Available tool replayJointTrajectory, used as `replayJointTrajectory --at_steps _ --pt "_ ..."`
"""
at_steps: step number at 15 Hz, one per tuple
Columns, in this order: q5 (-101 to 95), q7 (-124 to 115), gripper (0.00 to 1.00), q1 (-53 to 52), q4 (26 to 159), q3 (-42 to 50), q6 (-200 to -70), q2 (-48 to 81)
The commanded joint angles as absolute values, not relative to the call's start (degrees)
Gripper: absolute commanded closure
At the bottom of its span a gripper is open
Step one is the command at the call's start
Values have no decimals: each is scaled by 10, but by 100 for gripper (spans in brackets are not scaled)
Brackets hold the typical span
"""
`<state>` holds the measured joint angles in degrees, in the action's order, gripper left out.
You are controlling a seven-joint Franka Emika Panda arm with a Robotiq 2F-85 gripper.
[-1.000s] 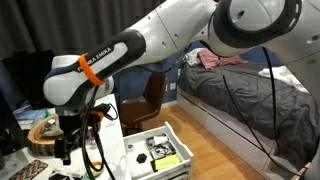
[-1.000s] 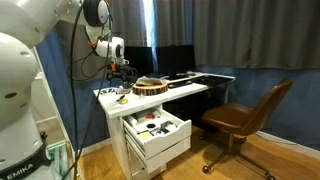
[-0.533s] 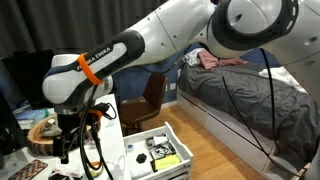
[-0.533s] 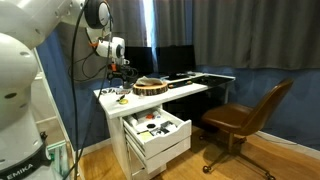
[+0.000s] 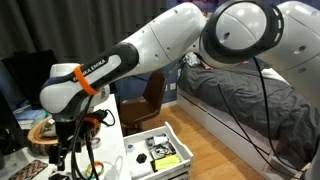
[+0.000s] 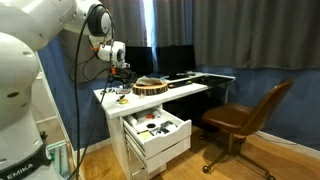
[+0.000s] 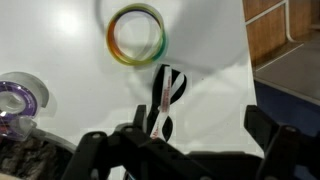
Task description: Move the sunglasses from the desk to the drawer
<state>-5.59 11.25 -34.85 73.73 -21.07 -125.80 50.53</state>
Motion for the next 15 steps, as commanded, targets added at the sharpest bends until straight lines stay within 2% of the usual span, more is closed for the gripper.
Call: replayJointTrajectory --at_steps 1,10,15 --pt "-51 60 0 -384 669 -185 -1243 551" --pt "-66 -31 0 -453 570 -117 -1216 622" --pt "-68 -27 12 -474 513 -93 -1195 659"
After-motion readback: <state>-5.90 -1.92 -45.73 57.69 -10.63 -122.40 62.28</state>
